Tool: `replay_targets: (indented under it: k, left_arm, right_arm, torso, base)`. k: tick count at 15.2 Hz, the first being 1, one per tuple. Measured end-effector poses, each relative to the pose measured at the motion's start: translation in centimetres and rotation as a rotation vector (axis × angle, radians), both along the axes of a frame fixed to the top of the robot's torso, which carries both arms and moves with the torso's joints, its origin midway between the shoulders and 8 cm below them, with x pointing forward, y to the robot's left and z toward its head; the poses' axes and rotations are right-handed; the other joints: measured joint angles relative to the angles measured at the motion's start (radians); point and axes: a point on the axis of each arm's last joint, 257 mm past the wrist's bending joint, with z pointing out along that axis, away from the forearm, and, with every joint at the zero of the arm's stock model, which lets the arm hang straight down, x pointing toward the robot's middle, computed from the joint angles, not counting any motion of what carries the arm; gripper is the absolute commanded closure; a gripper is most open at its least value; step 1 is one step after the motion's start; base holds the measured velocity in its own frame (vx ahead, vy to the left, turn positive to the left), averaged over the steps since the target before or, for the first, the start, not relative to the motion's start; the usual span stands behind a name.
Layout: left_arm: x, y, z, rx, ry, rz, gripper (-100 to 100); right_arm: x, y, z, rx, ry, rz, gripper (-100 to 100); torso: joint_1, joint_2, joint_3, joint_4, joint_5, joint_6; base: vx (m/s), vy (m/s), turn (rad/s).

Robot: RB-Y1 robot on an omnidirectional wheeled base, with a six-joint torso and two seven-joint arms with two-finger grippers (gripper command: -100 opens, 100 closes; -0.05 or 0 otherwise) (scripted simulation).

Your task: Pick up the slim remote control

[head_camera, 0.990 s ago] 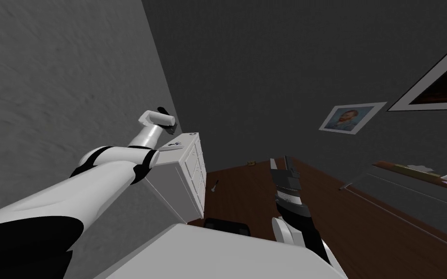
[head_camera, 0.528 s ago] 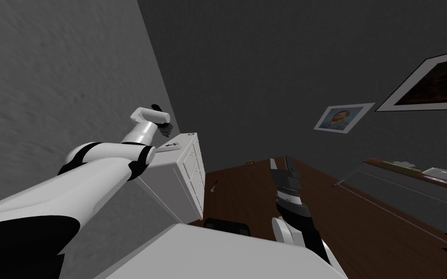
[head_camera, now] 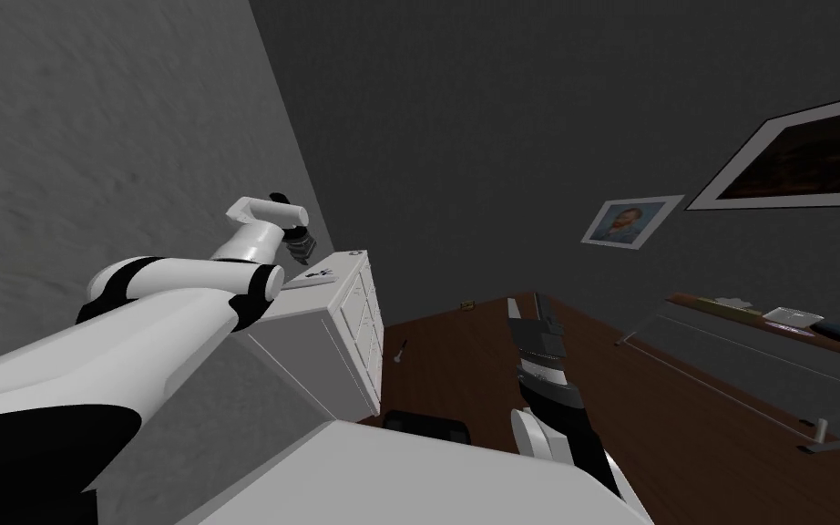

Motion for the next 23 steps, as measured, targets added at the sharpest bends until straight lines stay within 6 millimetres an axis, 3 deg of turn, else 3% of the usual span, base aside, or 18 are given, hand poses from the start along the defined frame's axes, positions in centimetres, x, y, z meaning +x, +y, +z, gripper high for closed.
replay_targets:
  k: [11,23]
  left_arm:
    - [-6.8,0.2,-4.1,-0.214,0.185,0.073,-100]
    - [-12.3,-1.8,-6.8,-0.403,0.346,0.114,-100]
  right_arm:
    - [0.0,0.0,0.0,0.000,0.000,0.000,0]
    - [0.0,0.0,0.0,0.000,0.000,0.000,0]
  torso:
    - [0.001,-0.001,0.000,0.000,0.001,0.000]
    - [0.001,-0.002,-0.001,0.000,0.000,0.000]
  base:
    - [0.008,0.011,-0.050]
    - [0.016,0.014,-0.037]
